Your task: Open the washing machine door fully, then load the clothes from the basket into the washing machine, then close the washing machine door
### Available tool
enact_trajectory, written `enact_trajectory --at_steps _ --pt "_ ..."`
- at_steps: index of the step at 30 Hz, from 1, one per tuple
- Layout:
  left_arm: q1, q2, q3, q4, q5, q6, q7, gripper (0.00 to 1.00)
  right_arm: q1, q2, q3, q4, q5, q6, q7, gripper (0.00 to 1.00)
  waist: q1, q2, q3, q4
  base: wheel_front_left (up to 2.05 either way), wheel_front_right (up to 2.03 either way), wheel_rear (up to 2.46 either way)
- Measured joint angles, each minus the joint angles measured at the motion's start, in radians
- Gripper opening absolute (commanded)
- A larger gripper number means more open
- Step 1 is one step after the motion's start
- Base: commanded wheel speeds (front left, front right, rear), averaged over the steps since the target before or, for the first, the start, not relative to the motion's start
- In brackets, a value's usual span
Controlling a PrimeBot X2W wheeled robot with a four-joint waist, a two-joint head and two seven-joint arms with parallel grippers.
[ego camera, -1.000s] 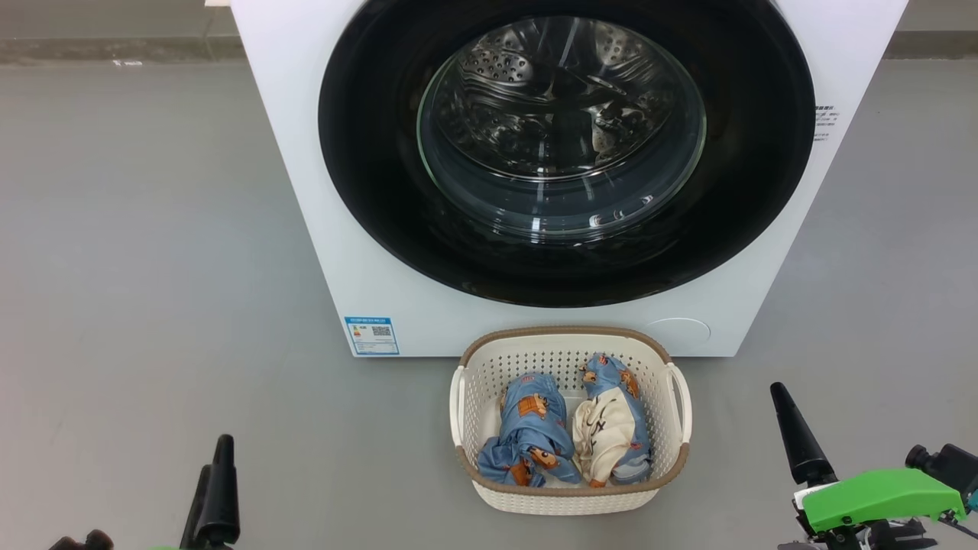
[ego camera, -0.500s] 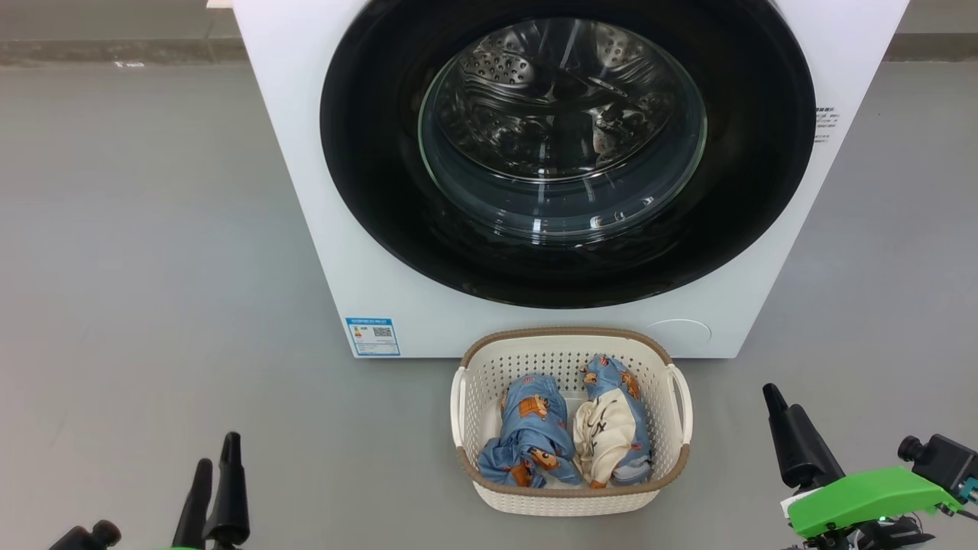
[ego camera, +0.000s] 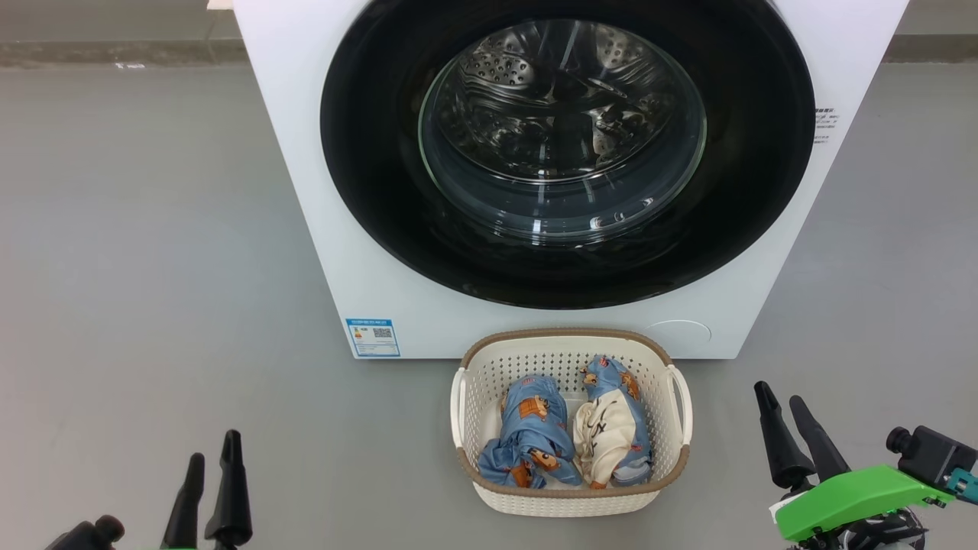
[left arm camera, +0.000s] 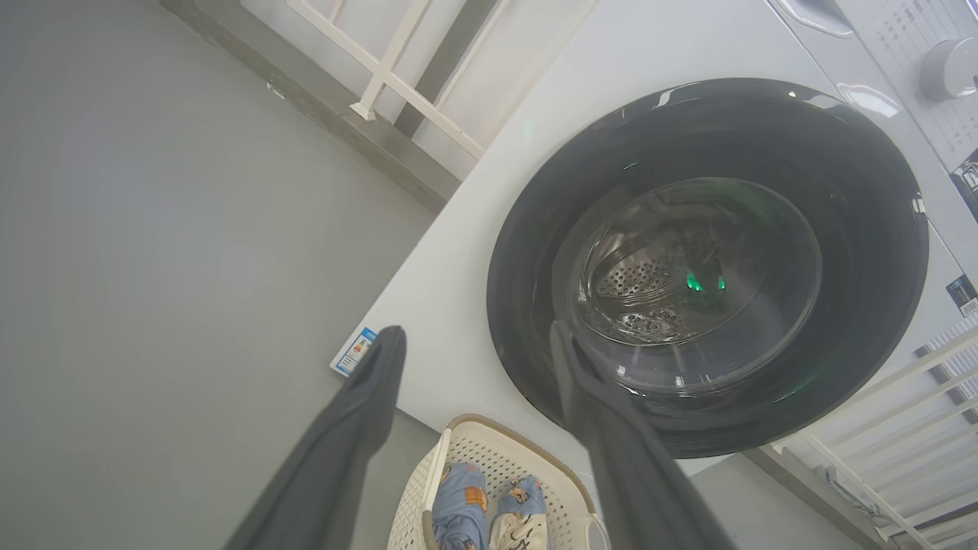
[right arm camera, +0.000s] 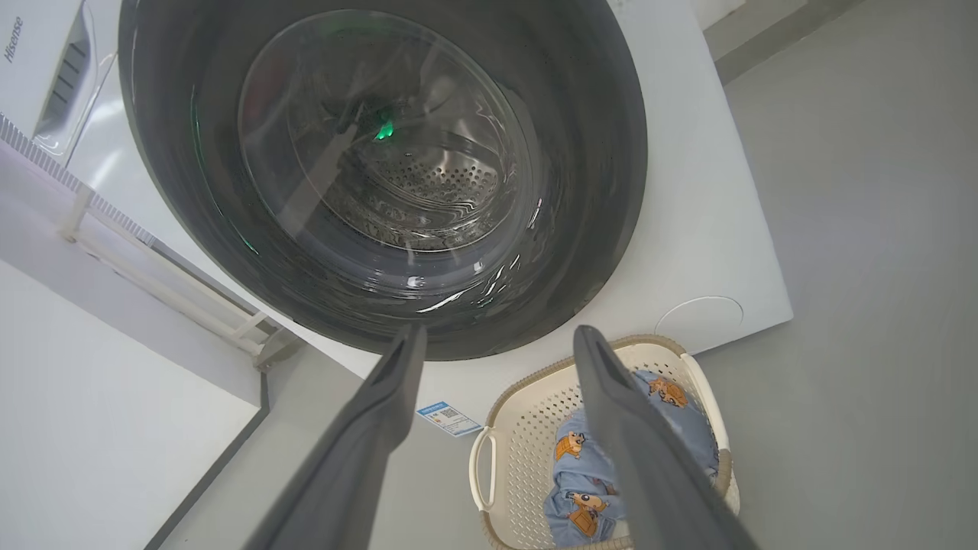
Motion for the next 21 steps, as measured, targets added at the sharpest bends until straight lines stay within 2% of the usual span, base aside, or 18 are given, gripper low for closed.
enact_trajectory --at_steps 21 --pt "0.000 0.016 -0.010 0.000 0.280 -0.007 -0.055 1.00 -0.009 -0.001 0.003 0.007 -0.256 0.000 -0.031 1.00 0.0000 0.0000 -0.002 0.003 0.00 0.00 0.00"
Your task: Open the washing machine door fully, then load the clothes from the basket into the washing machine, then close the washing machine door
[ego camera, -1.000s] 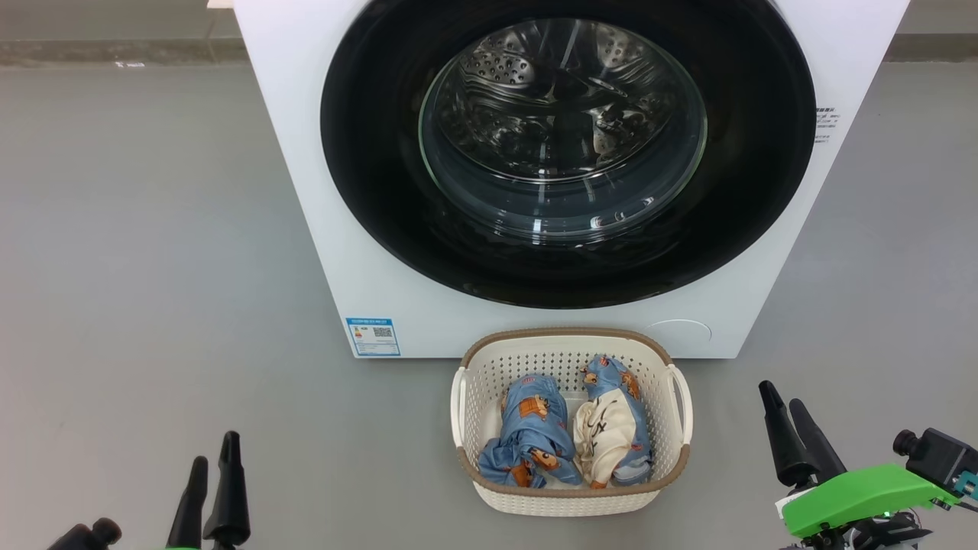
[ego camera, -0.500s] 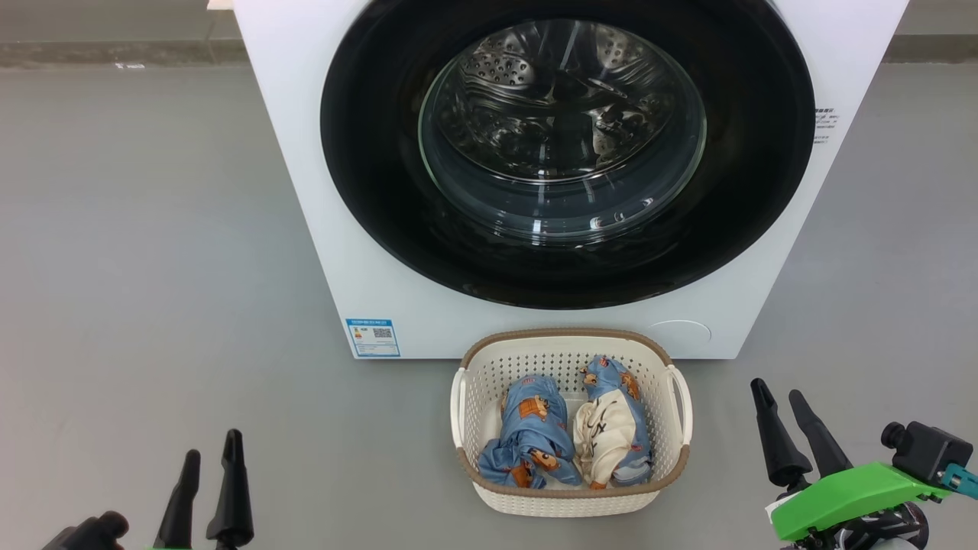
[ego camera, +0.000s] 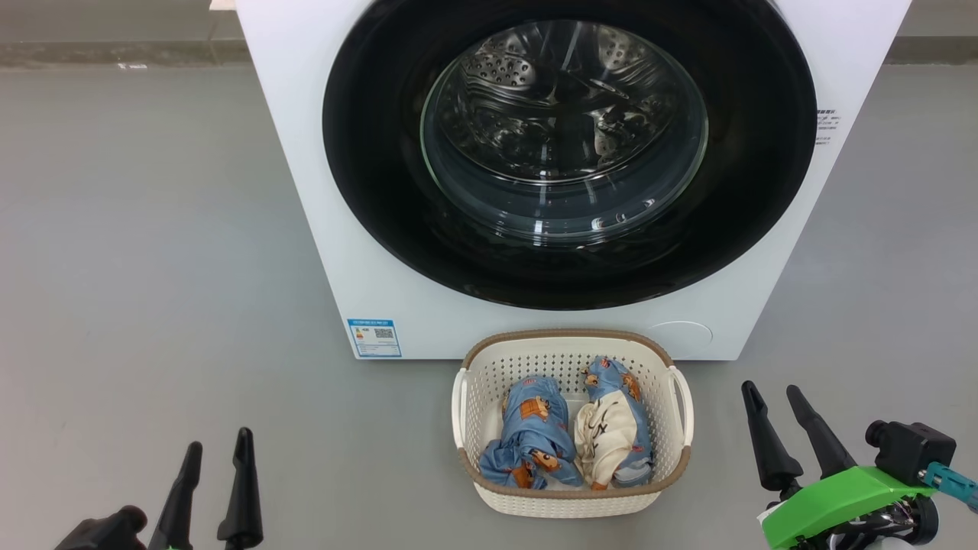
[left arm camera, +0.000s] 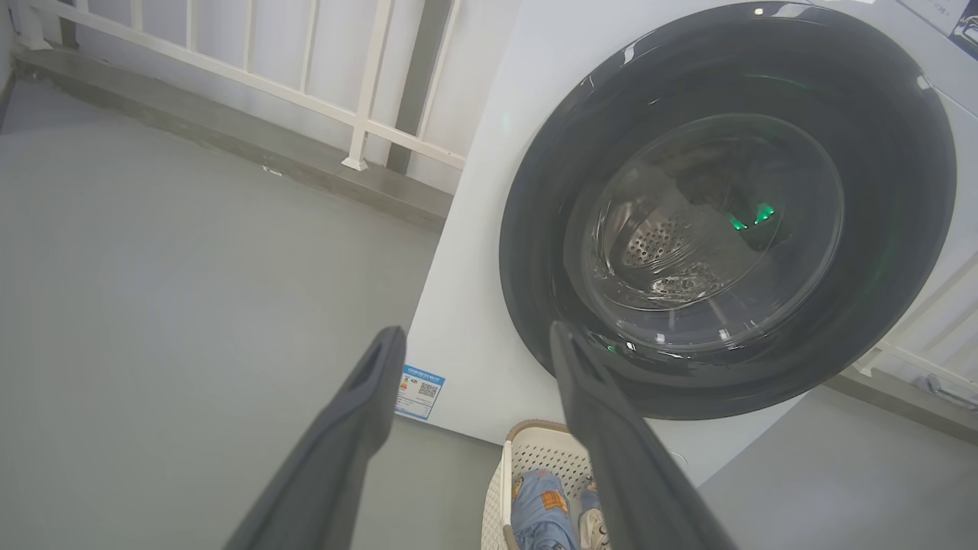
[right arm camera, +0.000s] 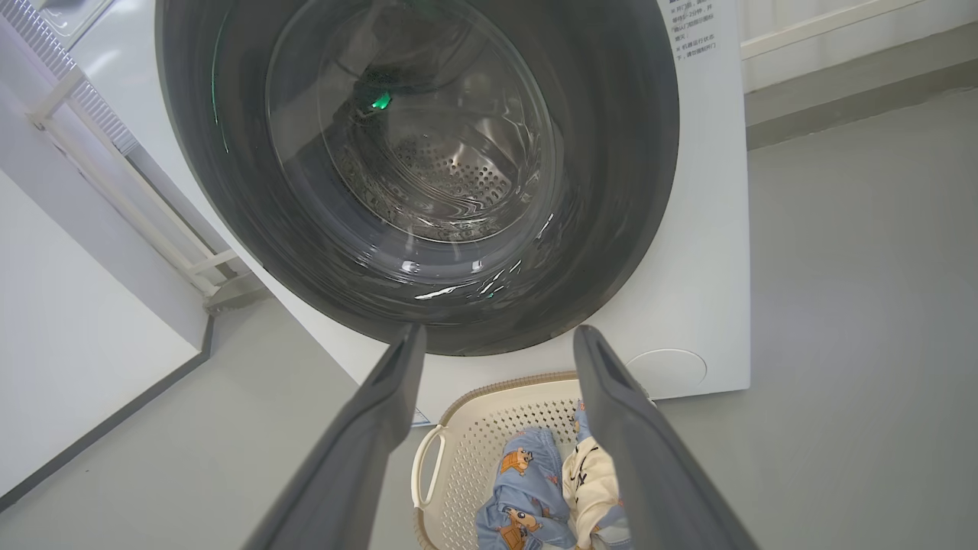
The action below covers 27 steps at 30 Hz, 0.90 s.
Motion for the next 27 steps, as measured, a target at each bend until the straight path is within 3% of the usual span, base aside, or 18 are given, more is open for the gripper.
enact_trajectory --at_steps 27 --pt "0.000 0.026 -0.021 0.002 0.277 -0.008 -0.064 1.00 -0.002 0.009 -0.019 0.007 -0.293 0.000 -0.040 1.00 0.0000 0.0000 -0.003 -0.006 0.00 0.00 0.00"
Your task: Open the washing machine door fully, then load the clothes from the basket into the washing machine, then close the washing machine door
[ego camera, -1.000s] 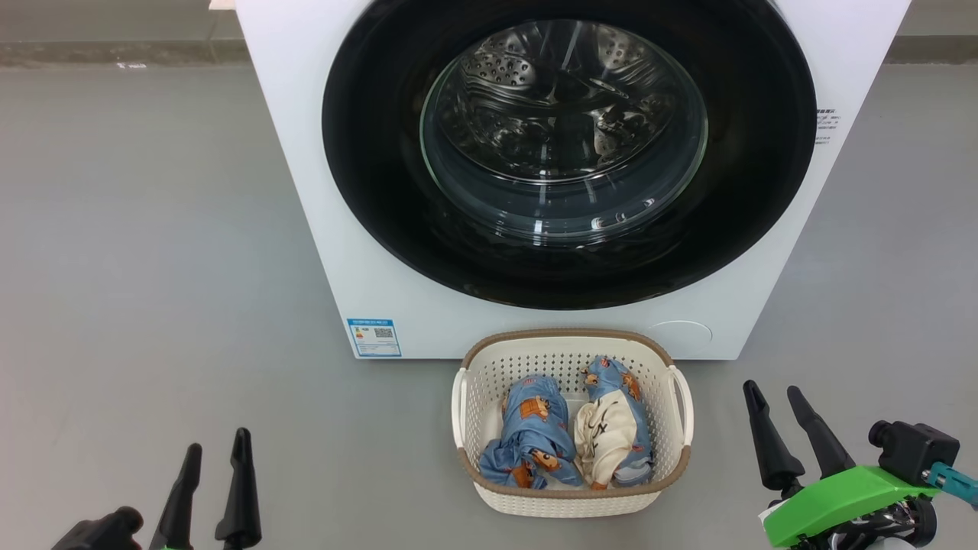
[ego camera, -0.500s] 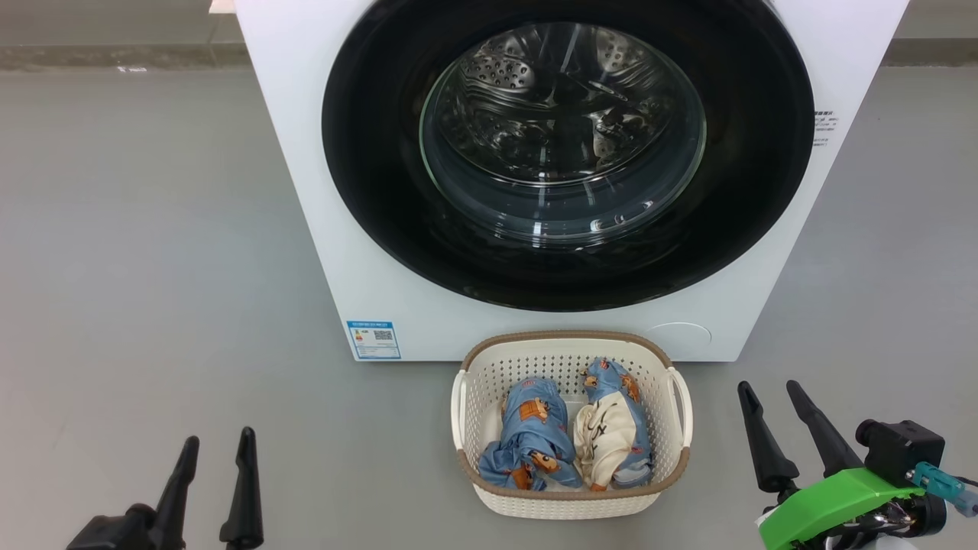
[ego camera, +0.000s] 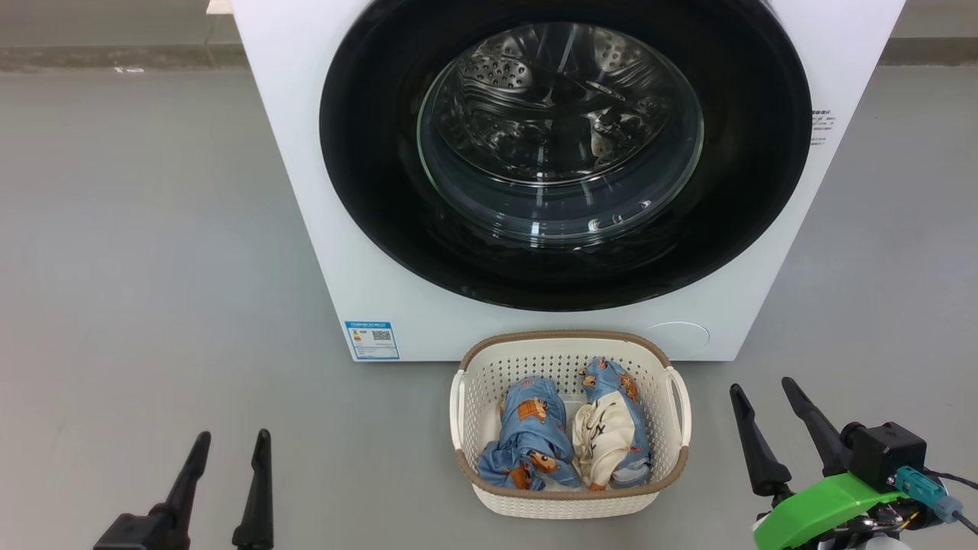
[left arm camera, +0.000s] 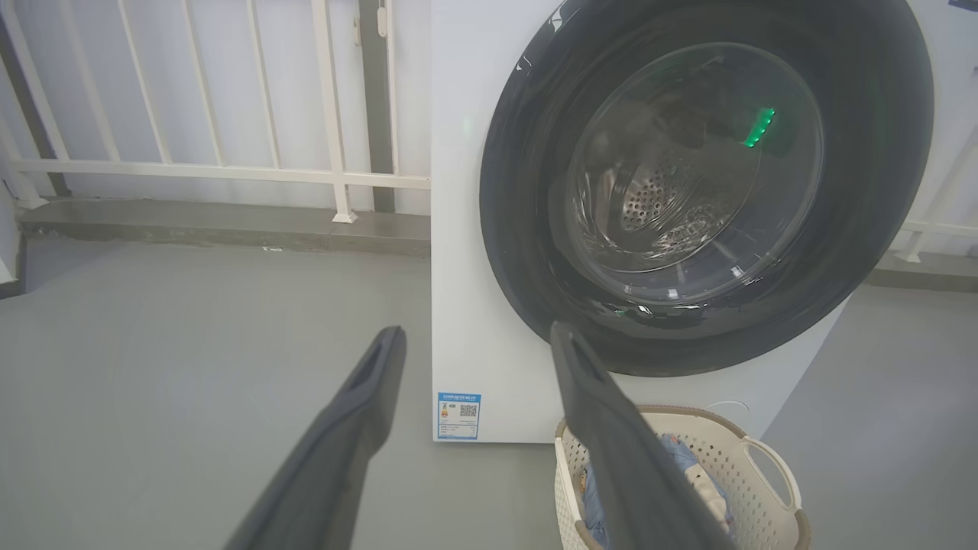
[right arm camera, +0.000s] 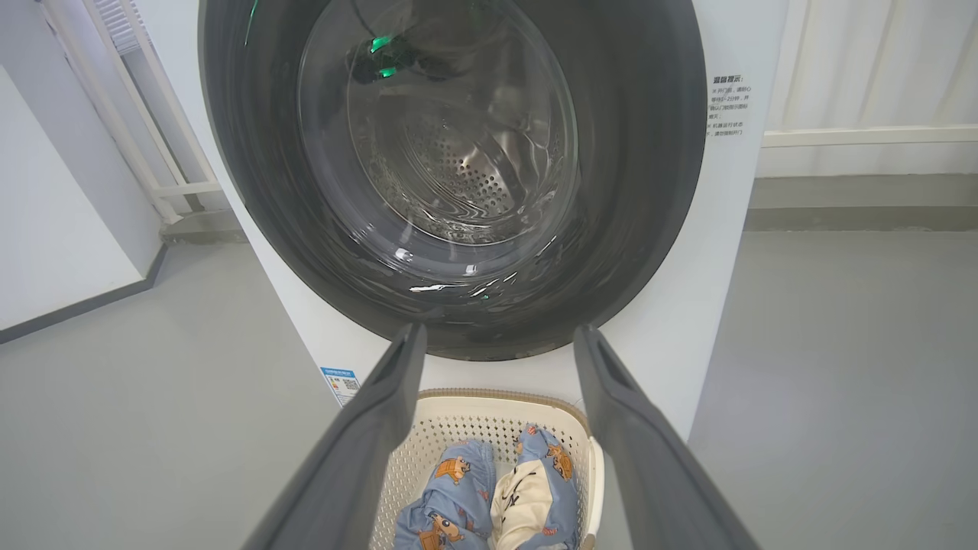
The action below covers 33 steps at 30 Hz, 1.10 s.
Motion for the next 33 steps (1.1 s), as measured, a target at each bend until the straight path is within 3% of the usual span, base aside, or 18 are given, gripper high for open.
enact_trajectory --at_steps 23,33 --pt "-0.001 0.016 -0.015 0.054 -0.016 -0.001 0.000 1.00 0.002 0.017 -0.051 -0.013 -0.007 0.000 0.000 1.00 0.0000 0.0000 0.003 -0.005 0.01 0.01 -0.03" --pt "-0.011 0.016 0.012 0.060 0.015 -0.001 0.000 1.00 0.002 0.021 -0.052 -0.017 -0.007 0.000 0.000 1.00 0.0001 0.0000 0.016 -0.005 0.60 0.61 -1.21"
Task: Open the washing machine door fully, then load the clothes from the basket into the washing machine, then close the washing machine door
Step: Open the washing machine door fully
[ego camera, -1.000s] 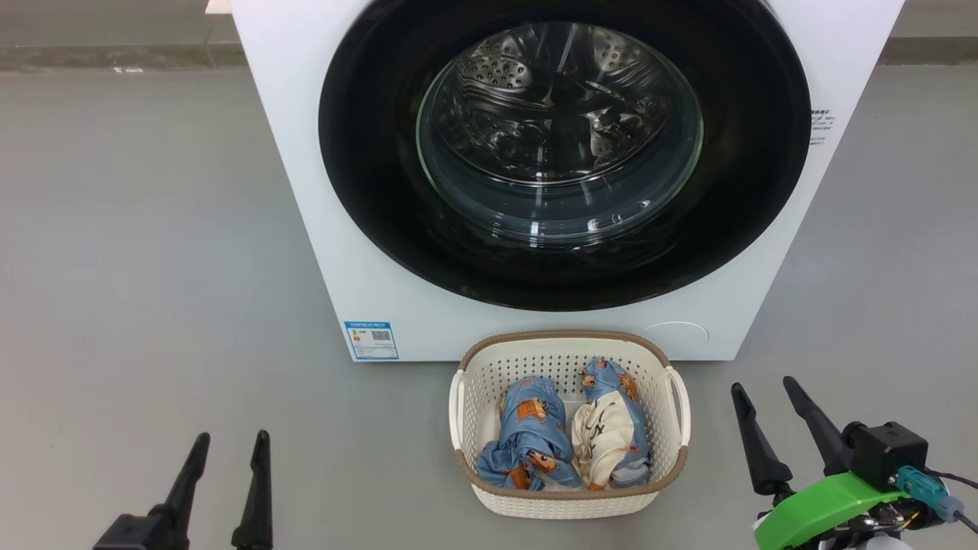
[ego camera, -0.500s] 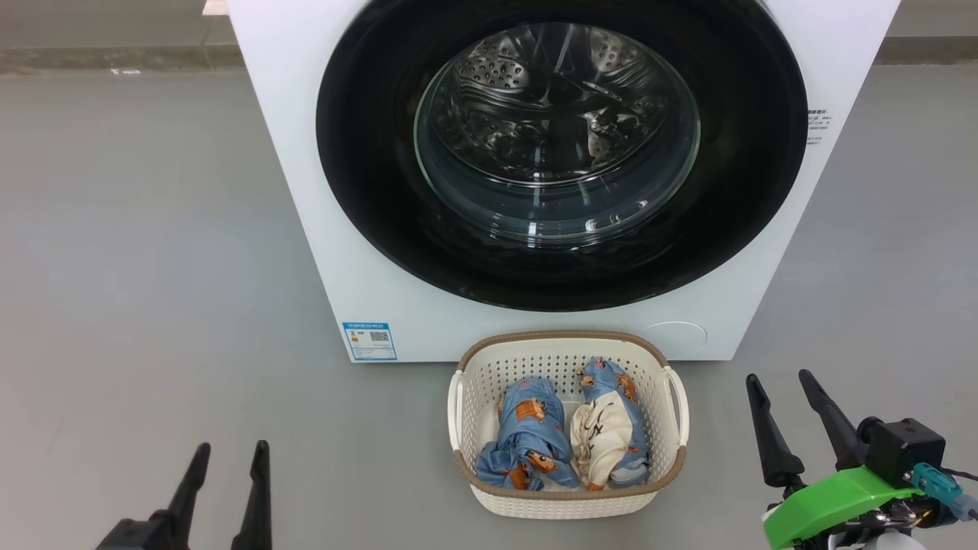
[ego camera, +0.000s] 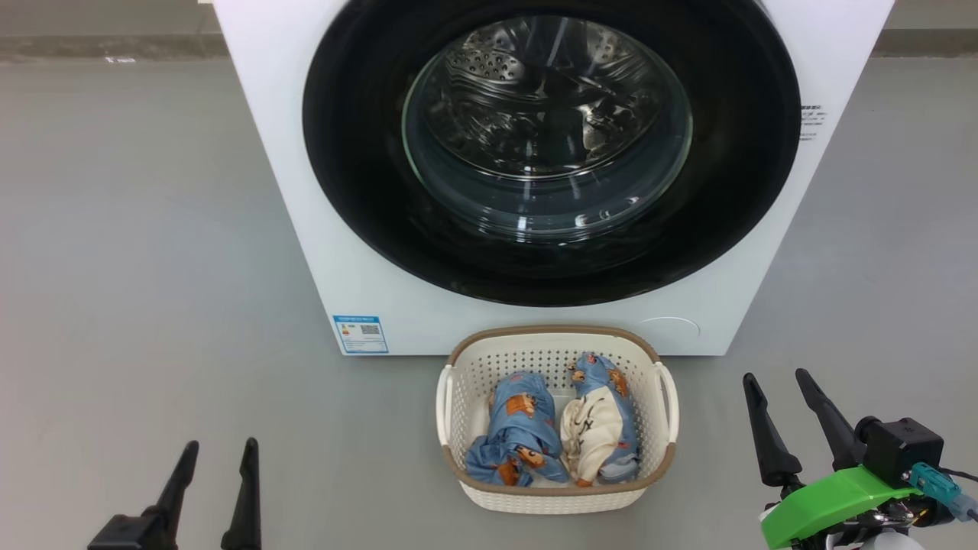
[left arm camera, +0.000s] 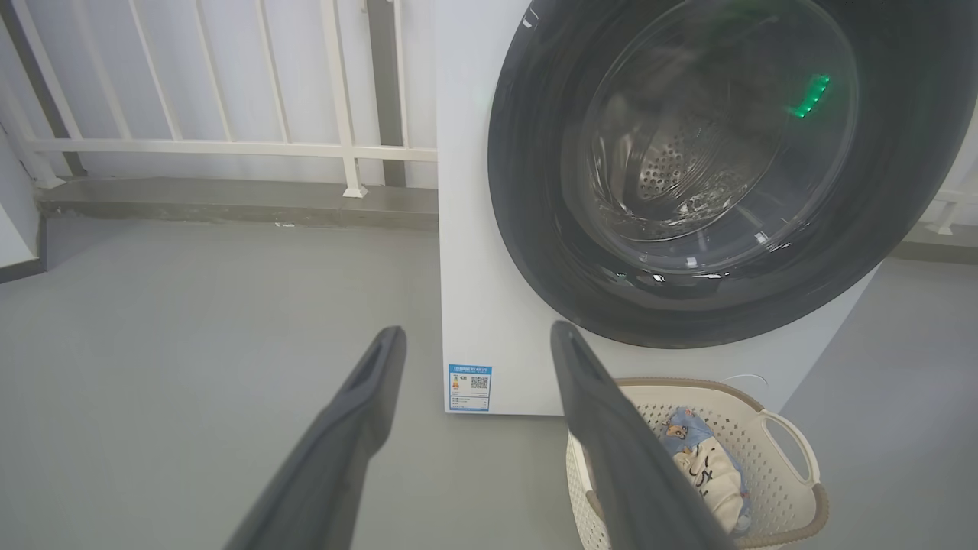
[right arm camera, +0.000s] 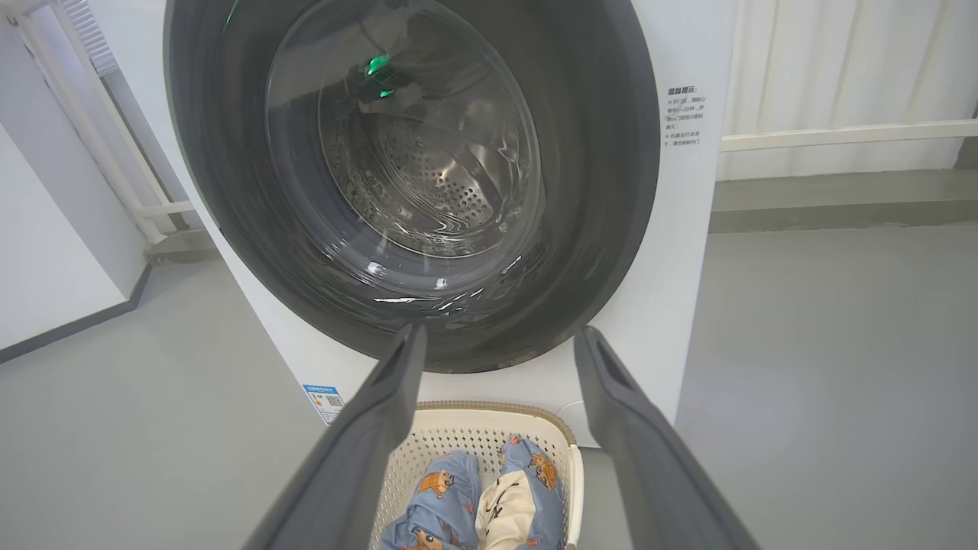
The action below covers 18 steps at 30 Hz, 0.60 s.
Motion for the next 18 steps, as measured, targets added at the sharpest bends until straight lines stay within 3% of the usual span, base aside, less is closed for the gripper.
enact_trajectory --at_steps 18 --pt "-0.018 -0.014 0.024 0.000 0.018 0.000 0.000 1.00 -0.003 0.002 -0.001 0.000 0.000 0.000 0.000 1.00 0.0000 0.0000 0.024 0.000 1.21 1.22 -2.42"
